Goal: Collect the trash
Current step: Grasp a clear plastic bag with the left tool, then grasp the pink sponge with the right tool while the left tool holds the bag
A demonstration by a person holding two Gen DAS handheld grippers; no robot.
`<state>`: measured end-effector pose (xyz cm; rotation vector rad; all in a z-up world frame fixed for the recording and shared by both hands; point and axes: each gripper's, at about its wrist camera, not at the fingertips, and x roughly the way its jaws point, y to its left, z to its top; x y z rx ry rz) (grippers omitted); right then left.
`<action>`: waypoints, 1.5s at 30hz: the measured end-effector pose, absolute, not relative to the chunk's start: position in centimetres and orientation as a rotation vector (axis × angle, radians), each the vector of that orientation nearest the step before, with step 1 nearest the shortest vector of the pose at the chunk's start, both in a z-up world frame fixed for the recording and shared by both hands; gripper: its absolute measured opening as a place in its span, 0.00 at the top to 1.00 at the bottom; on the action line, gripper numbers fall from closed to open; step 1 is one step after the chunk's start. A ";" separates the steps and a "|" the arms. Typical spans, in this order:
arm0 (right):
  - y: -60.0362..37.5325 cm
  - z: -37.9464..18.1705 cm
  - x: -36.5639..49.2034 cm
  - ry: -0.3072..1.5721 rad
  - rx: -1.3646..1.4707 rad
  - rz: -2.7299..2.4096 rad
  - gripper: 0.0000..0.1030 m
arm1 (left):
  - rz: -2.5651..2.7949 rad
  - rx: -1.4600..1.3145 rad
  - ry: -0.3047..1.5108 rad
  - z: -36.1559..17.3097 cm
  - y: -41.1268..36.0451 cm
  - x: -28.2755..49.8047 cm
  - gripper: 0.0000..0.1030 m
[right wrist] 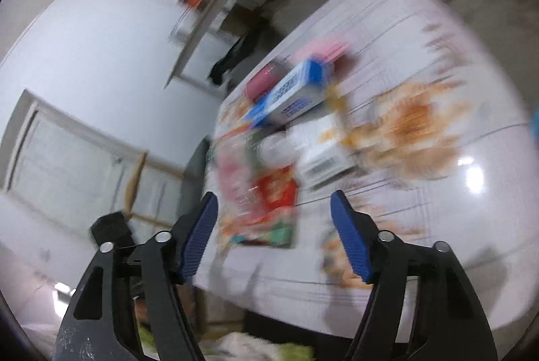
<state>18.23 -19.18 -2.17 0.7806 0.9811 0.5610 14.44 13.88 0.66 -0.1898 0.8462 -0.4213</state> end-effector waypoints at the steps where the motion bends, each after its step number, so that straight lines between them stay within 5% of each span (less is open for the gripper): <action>1: -17.8 -2.3 18.7 1.001 0.768 0.581 0.44 | -0.419 -0.201 0.846 0.3 14.3 15.1 0.09; 6: -13.6 -3.4 20.6 1.077 0.686 0.571 0.55 | -0.451 -0.337 0.862 -1.2 17.2 18.4 0.25; 18: -9.6 -5.5 23.0 1.187 0.658 0.577 0.88 | -0.532 -0.524 0.930 -3.8 18.5 23.3 0.42; 23: -9.3 -5.1 23.0 1.186 0.643 0.567 0.89 | -0.610 -0.581 0.888 -3.2 19.1 22.5 0.45; 33: -9.6 -5.3 22.6 1.180 0.660 0.565 0.90 | -0.720 -0.575 0.864 -2.0 19.1 20.4 0.74; 45: -10.1 -3.6 21.5 1.150 0.563 0.547 0.88 | -0.730 -0.546 0.889 -2.6 17.6 18.3 0.91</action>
